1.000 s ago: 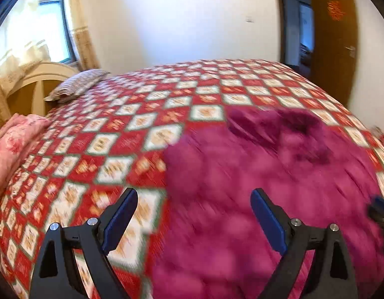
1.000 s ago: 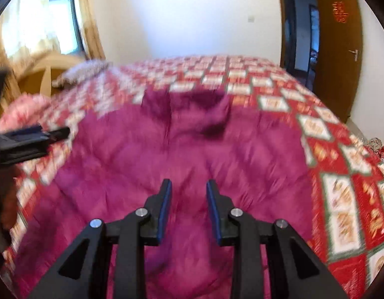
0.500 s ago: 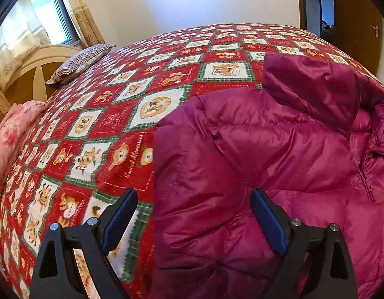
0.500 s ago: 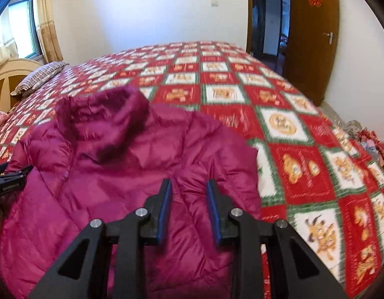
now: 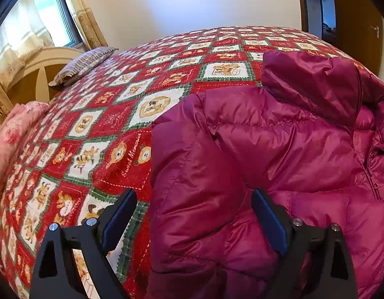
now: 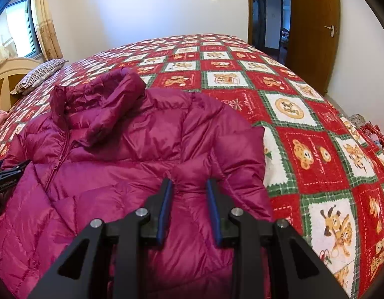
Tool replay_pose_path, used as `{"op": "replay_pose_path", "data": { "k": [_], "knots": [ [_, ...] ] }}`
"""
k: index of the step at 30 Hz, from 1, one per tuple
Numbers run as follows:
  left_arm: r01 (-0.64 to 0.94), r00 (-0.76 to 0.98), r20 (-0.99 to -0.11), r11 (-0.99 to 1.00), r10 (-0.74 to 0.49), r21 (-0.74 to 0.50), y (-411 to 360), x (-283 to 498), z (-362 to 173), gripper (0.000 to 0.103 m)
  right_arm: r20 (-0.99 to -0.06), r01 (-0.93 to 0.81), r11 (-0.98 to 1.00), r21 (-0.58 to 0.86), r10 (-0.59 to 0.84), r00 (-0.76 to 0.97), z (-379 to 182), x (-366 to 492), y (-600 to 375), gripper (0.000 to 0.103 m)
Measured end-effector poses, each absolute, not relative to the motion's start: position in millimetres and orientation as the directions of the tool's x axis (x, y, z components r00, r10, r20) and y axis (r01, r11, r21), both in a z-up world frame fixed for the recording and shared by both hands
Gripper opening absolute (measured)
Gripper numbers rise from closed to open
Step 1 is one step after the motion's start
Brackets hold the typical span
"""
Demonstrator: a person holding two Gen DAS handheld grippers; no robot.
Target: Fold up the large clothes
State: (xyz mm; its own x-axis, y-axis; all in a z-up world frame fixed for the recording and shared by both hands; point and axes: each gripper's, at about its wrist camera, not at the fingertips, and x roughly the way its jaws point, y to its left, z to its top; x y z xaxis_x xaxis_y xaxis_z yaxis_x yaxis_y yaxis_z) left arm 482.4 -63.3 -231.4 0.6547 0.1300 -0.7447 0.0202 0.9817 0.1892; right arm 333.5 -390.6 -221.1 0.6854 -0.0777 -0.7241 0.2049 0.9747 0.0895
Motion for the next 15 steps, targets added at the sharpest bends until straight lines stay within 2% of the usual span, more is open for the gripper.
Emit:
{"op": "replay_pose_path", "data": {
  "k": [15],
  "knots": [
    [0.042,0.625,-0.771,0.981,0.124,0.192,-60,484,-220,0.094,-0.732,0.193,0.979,0.064,-0.085,0.676,-221,335,-388,0.032]
  ]
}}
